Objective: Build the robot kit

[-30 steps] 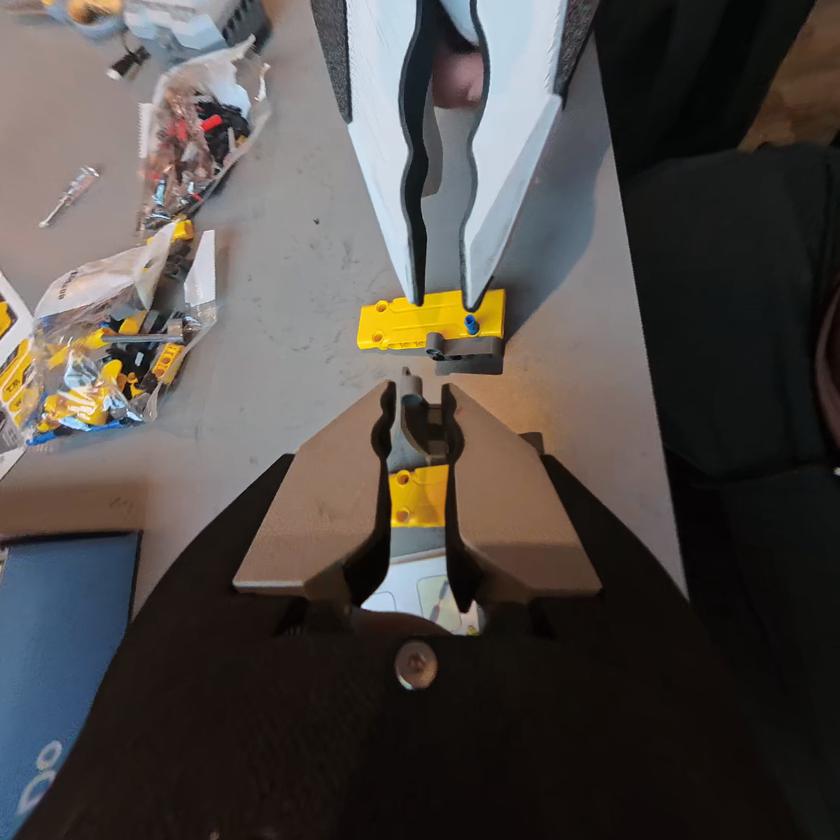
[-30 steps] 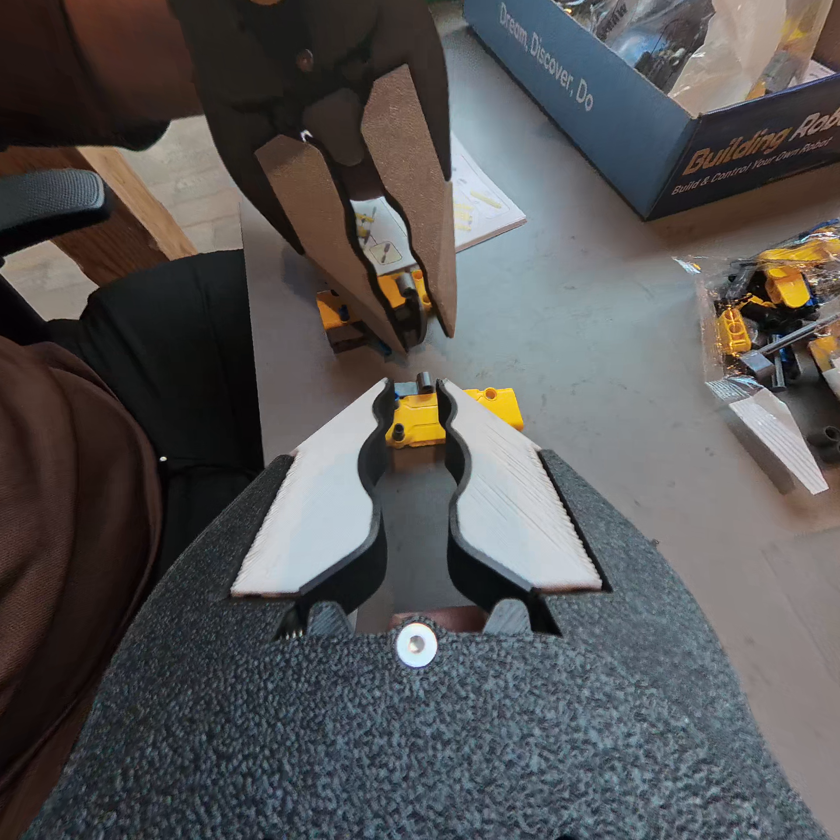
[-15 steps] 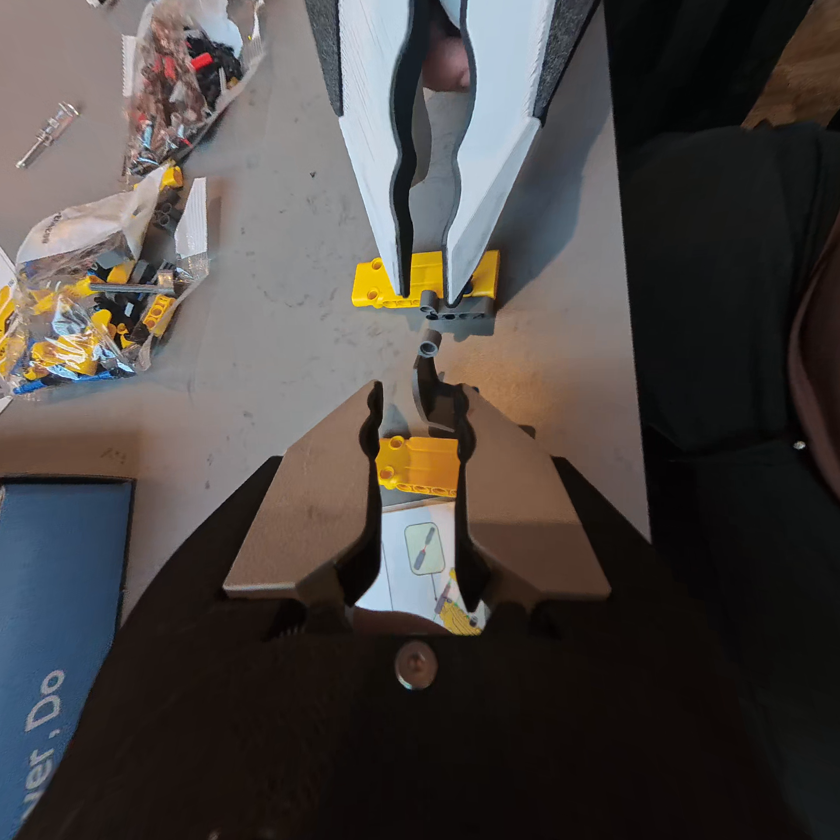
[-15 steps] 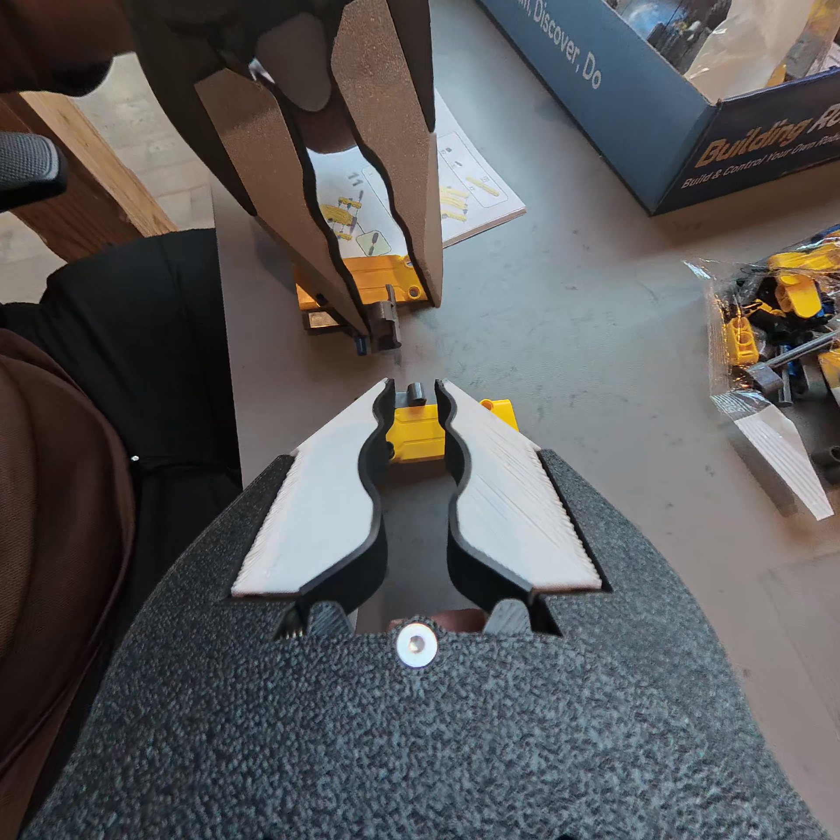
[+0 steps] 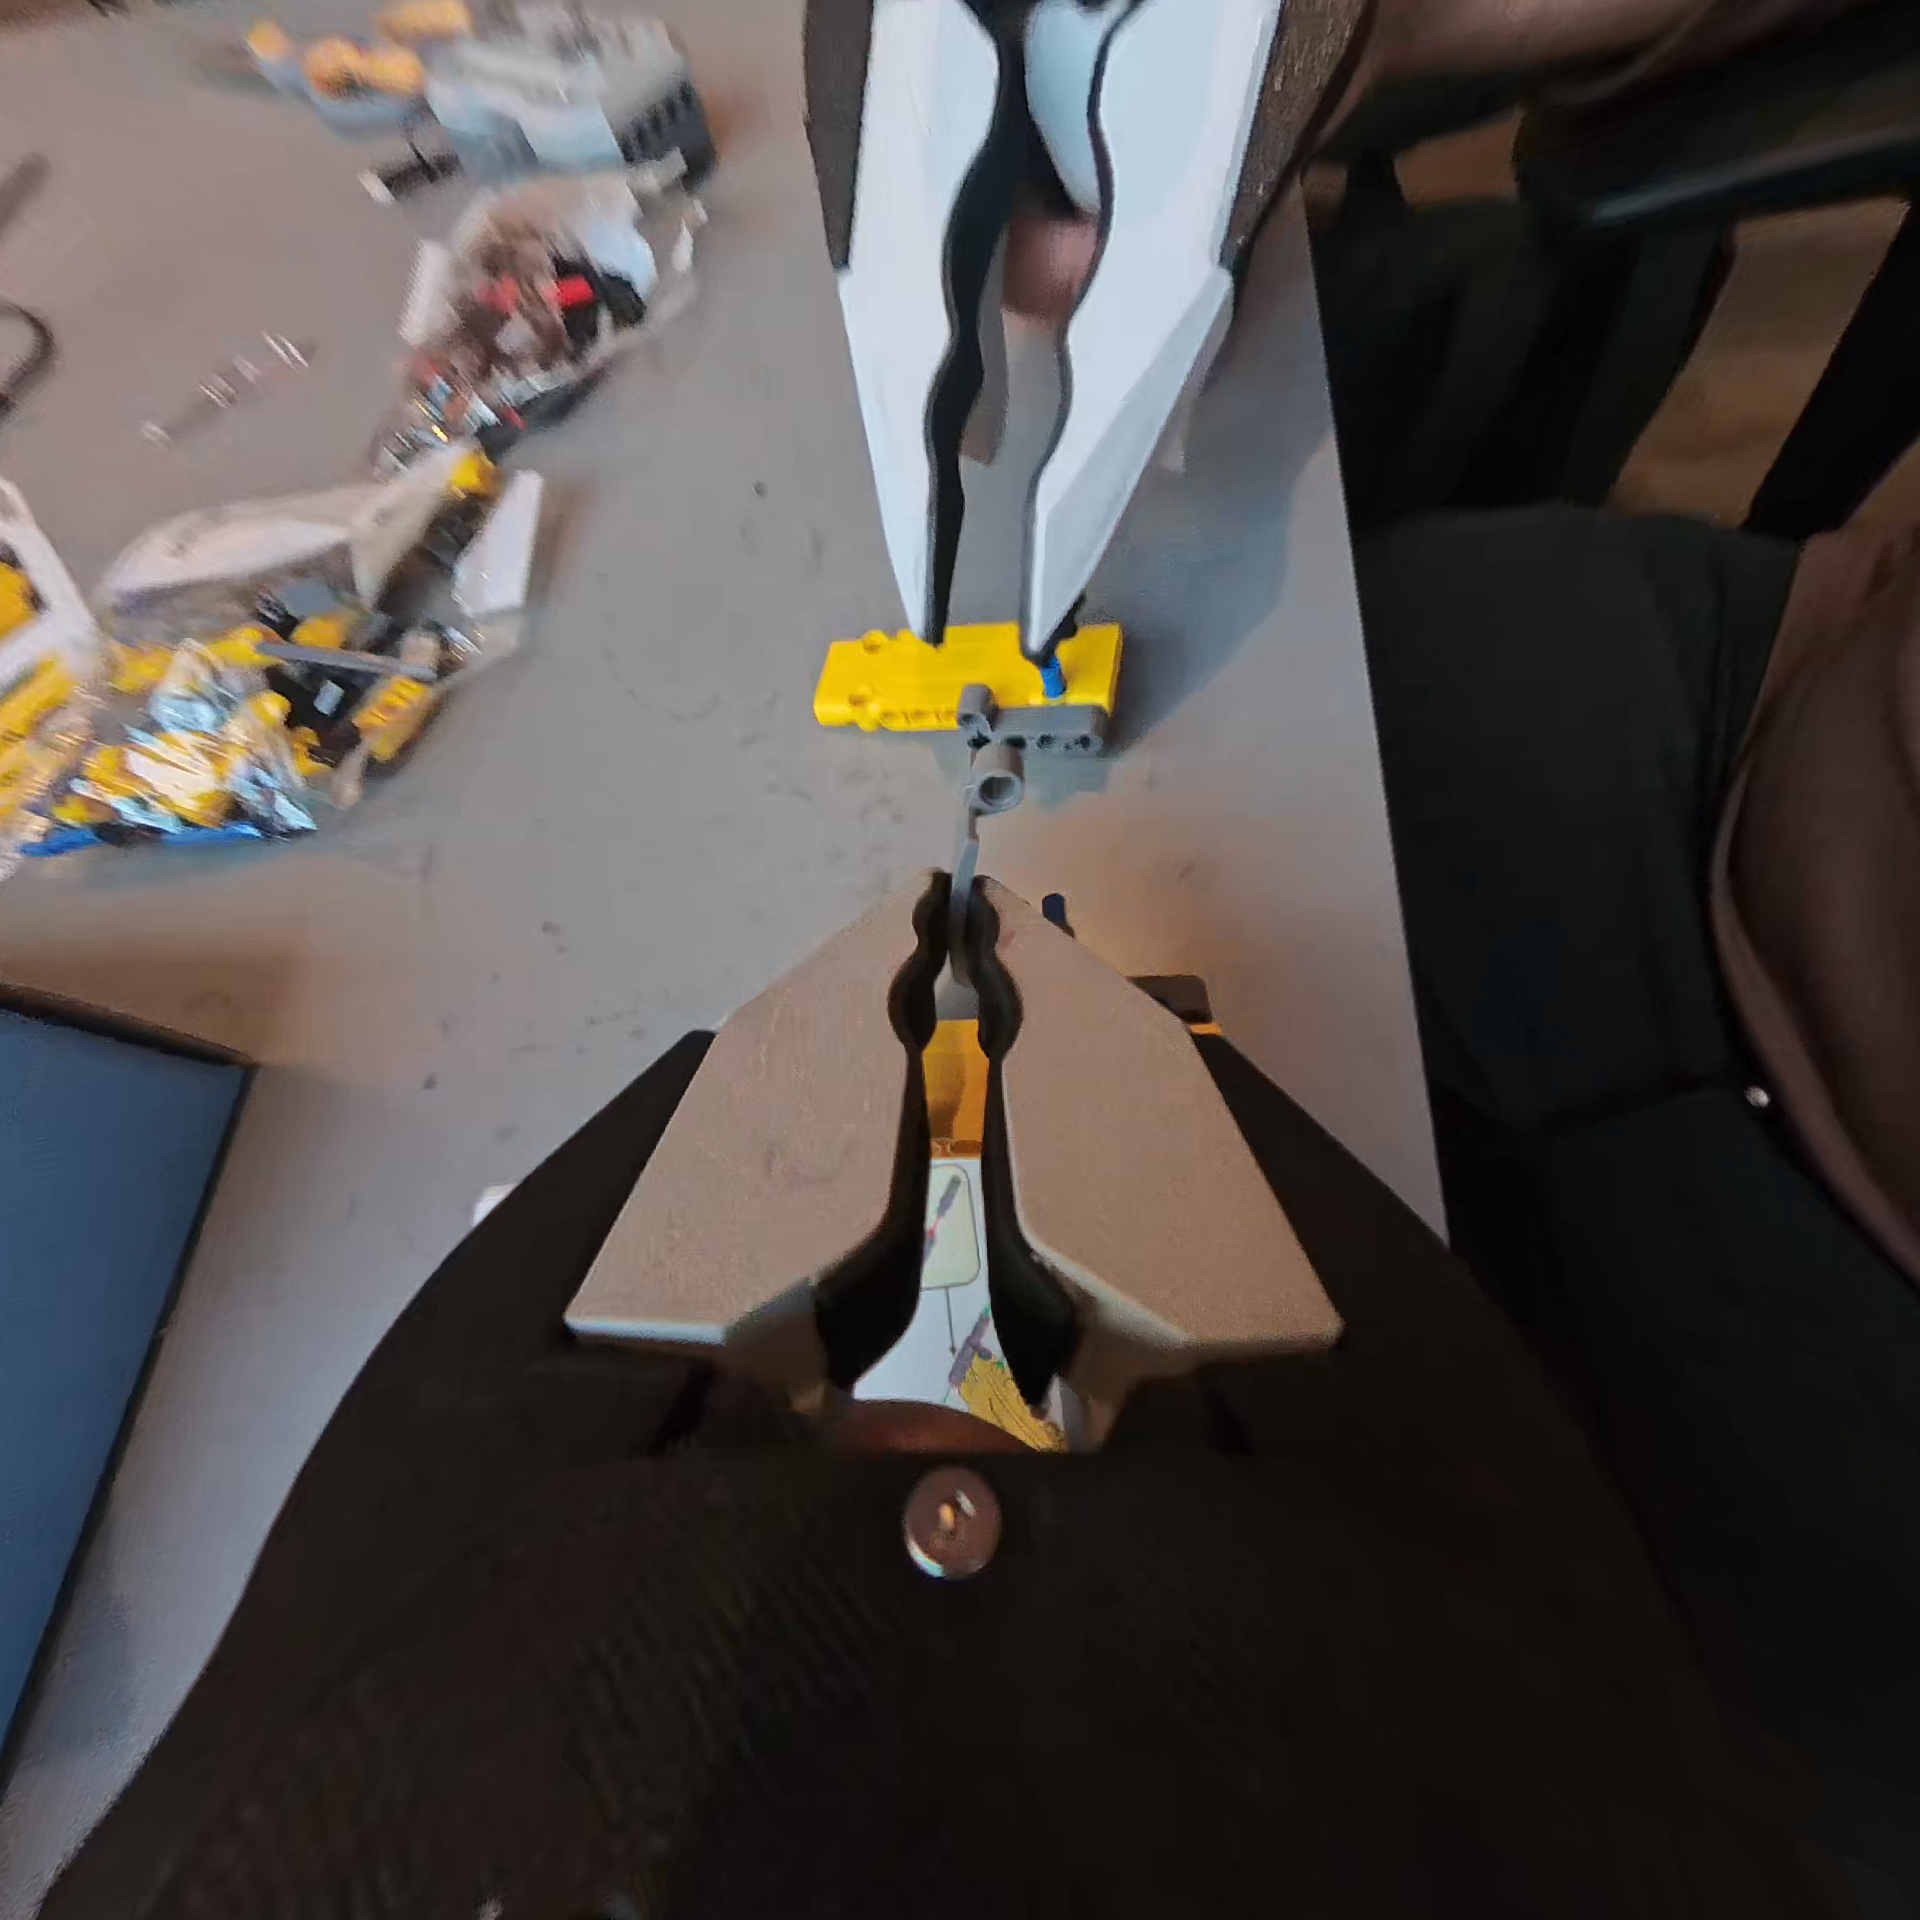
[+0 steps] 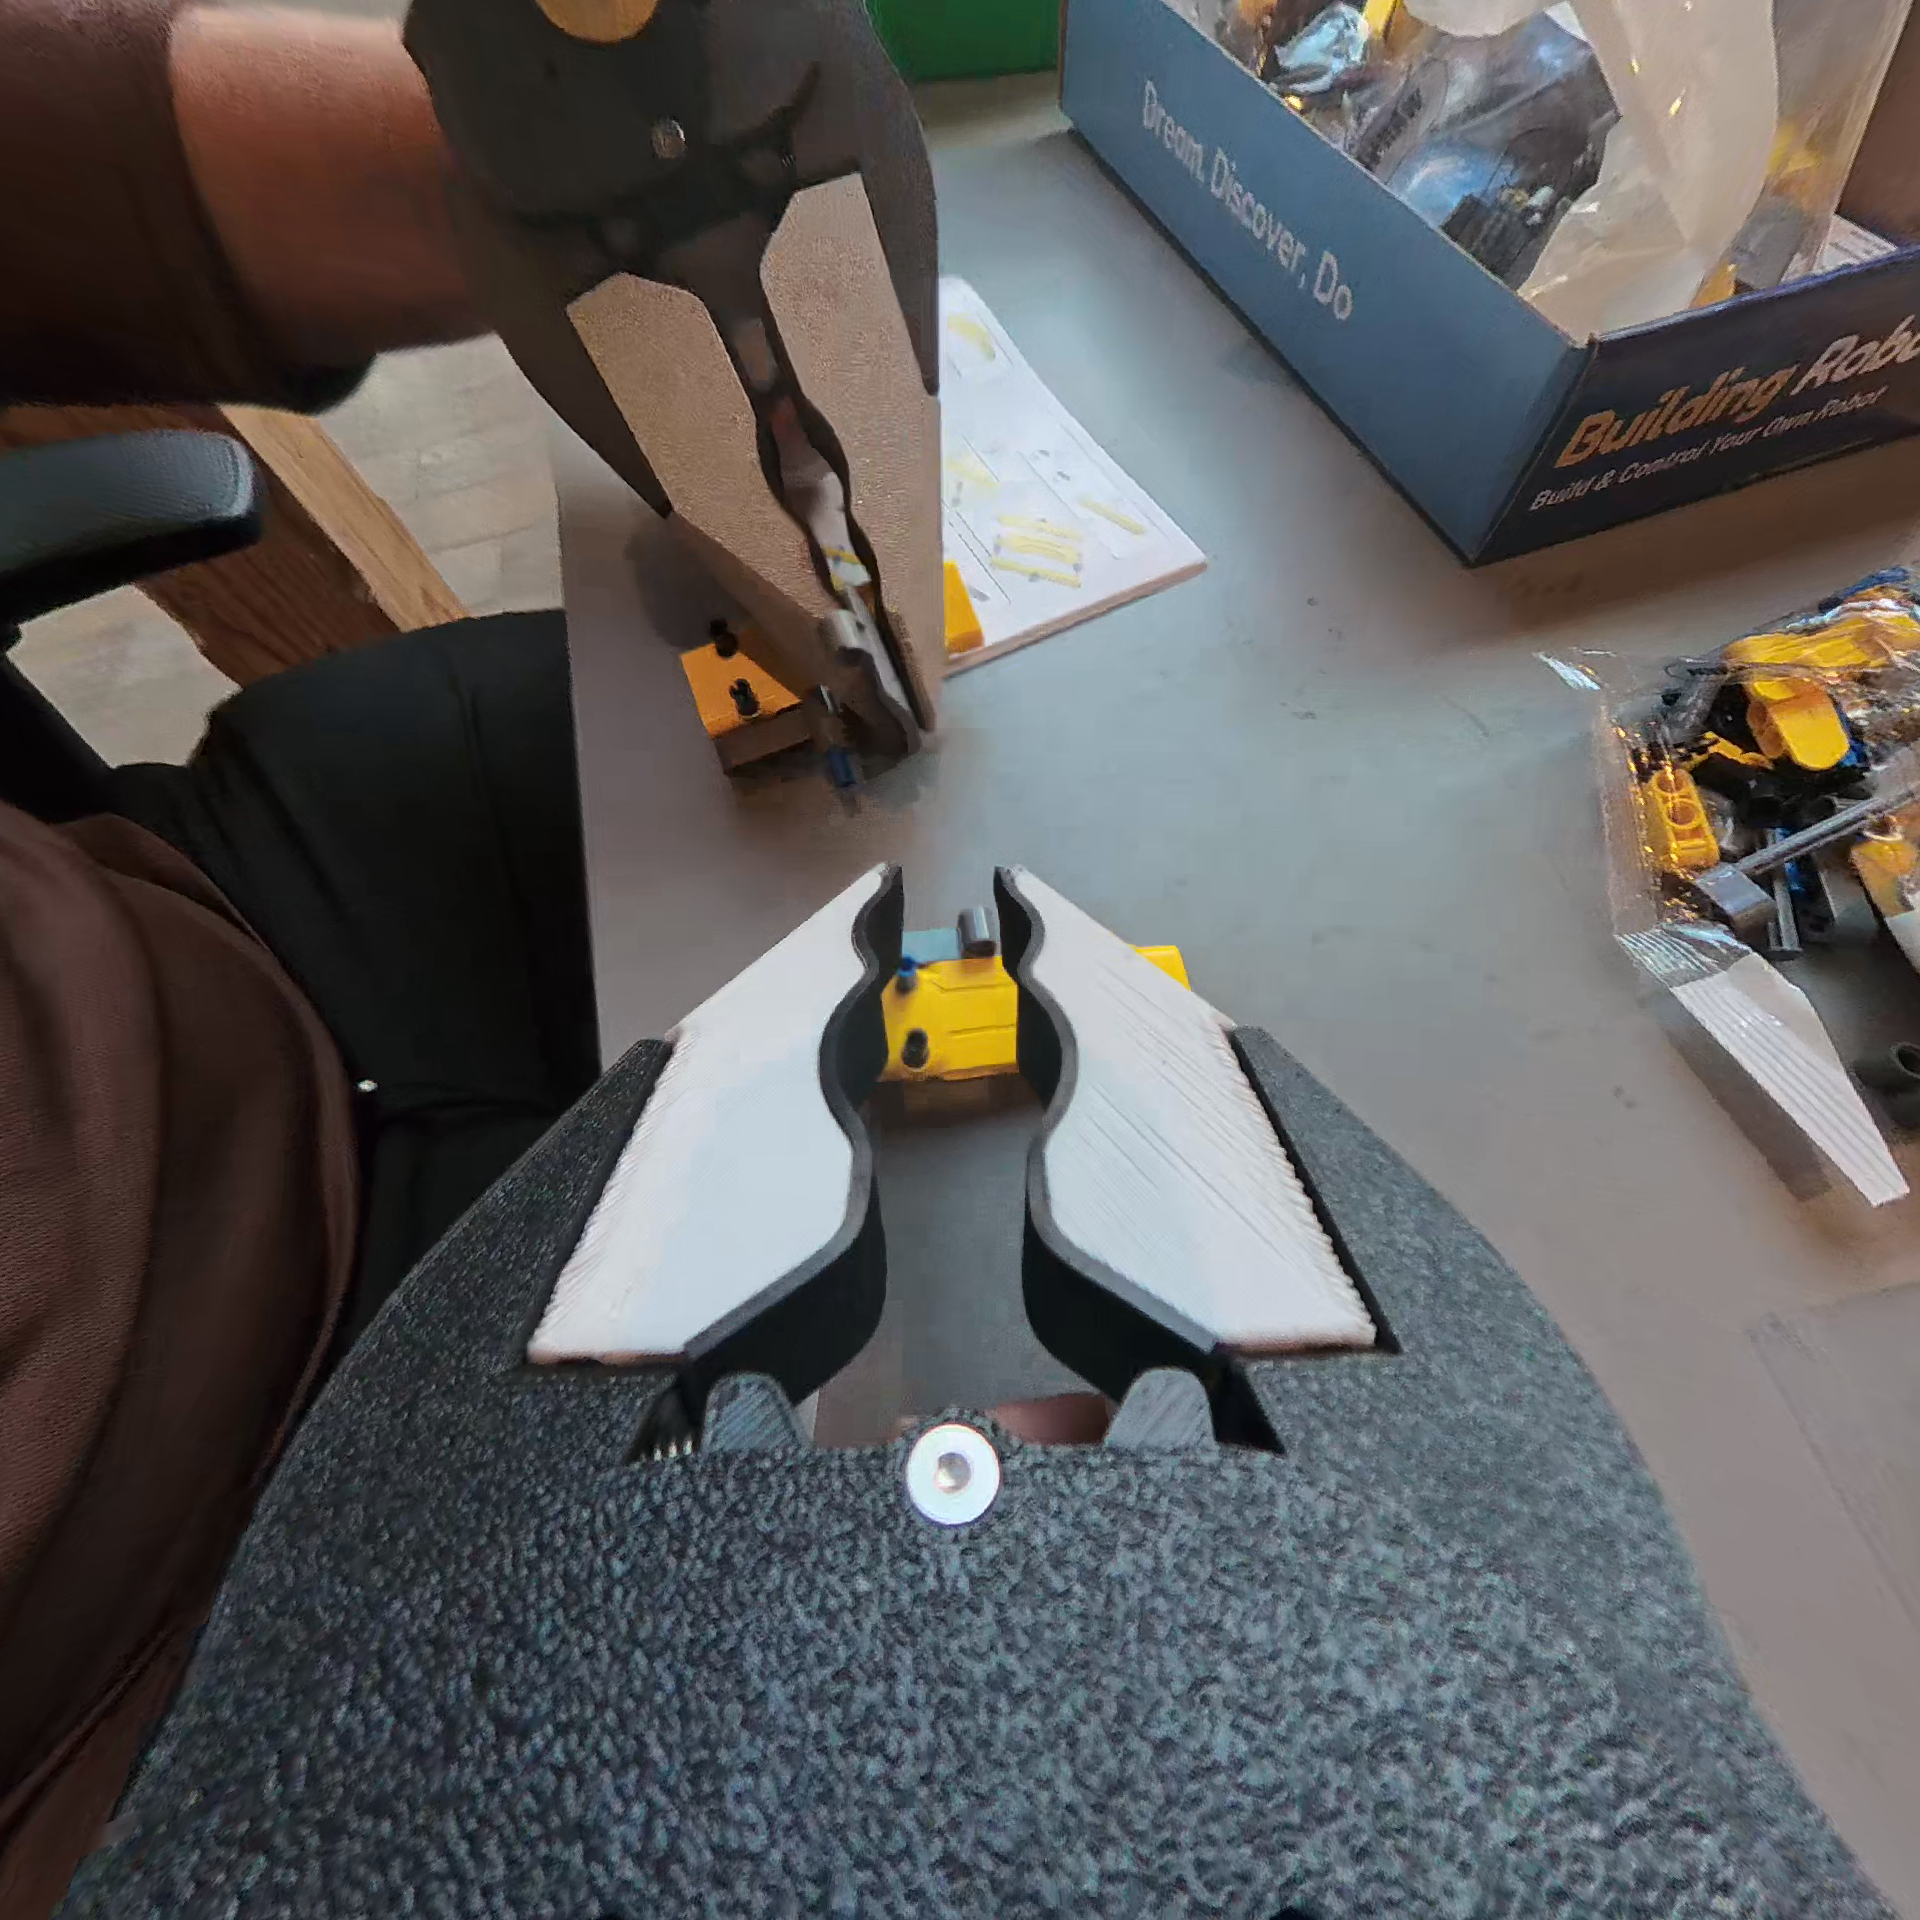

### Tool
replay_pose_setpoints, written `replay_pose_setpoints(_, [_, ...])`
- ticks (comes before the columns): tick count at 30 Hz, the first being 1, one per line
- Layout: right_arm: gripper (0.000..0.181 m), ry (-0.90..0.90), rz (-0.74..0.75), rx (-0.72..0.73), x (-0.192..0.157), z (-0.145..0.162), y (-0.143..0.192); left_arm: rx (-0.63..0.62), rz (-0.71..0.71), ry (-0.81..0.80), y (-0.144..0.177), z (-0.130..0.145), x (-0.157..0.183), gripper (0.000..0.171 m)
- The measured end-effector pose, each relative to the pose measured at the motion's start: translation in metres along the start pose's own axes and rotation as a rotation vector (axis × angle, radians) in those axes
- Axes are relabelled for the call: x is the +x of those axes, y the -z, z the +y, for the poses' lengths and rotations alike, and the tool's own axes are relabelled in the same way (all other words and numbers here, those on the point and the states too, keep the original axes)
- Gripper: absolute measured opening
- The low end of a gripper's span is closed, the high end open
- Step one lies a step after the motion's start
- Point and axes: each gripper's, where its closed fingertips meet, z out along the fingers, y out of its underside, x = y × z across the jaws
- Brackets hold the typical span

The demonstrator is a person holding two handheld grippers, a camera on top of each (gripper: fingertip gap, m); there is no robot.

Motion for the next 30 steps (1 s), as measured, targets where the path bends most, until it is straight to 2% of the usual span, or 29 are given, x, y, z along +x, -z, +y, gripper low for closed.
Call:
replay_pose_setpoints(3, [0.024,-0.002,-0.040,0.090,-0.008,-0.017,0.002,0.131,-0.042,0.003,0.007,-0.022,-0.001,0.000])
replay_pose_setpoints(7, [0.021,0.081,-0.031,0.137,-0.016,-0.031,0.001,0.101,-0.036,-0.027,-0.005,-0.025,0.005,0.000])
replay_pose_setpoints(11, [0.003,0.129,0.019,0.109,-0.013,-0.026,-0.003,0.113,-0.027,-0.034,-0.013,-0.032,0.007,0.000])
replay_pose_setpoints(21, [0.002,0.204,0.113,-0.004,-0.002,-0.019,-0.004,0.005,-0.083,-0.012,-0.018,-0.016,0.001,0.014])
replay_pose_setpoints(29, [0.003,0.188,0.097,0.018,-0.001,-0.021,-0.007,-0.011,-0.010,0.060,-0.022,-0.015,0.003,0.008])
replay_pose_setpoints(30, [0.006,0.176,0.092,0.016,-0.001,-0.020,-0.006,-0.005,-0.014,0.065,-0.022,-0.016,0.002,0.003])
